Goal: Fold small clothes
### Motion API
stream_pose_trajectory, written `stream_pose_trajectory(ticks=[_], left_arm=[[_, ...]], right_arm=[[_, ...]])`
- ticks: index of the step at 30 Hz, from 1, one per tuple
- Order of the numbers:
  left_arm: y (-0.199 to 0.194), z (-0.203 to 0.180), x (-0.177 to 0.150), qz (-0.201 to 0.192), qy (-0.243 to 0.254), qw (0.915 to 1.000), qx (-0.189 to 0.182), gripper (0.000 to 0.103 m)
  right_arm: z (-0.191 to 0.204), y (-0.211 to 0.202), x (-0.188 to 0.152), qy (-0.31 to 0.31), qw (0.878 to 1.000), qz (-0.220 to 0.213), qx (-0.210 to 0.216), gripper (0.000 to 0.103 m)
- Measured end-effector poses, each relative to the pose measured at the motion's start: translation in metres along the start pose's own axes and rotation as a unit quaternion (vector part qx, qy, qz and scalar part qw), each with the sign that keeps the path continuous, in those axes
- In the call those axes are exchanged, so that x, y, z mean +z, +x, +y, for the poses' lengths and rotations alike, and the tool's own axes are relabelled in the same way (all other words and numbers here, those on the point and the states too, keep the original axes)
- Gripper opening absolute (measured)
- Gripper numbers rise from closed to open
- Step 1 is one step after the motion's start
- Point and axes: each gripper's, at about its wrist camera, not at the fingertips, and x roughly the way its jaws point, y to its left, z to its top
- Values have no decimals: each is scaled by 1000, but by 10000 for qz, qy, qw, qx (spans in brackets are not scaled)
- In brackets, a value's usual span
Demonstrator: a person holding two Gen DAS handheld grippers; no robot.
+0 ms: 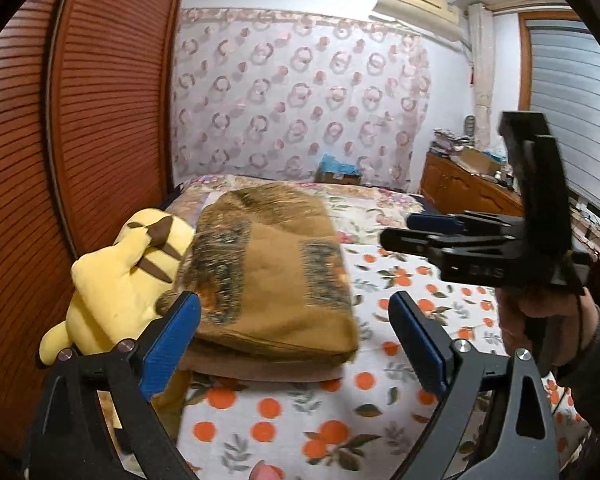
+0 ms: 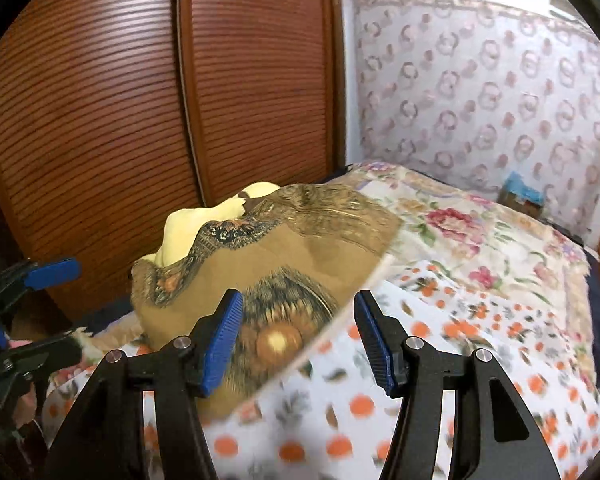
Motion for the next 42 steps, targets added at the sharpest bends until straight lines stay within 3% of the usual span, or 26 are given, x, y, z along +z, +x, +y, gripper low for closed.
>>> stream_pose_trajectory(ticks=[14,24,30,42], left_arm=[[-15,-67,3,-14,275,9991,-335,95],[-31,-118,9,-166,594,9974,-363,95],[-34,-136,12,-174,625,9964,-548,95],[-37,-144,11,-168,666,9962,-541,95]], right_arm=[[12,-113,-62,516,9945,-390,-823,81],[22,-190,-87,1122,9736,-799,-1819,82],[35,-203,-91,1196,9663,-885,-2102,82],[48,-198,-98,1263,9627,-963,-2192,82]])
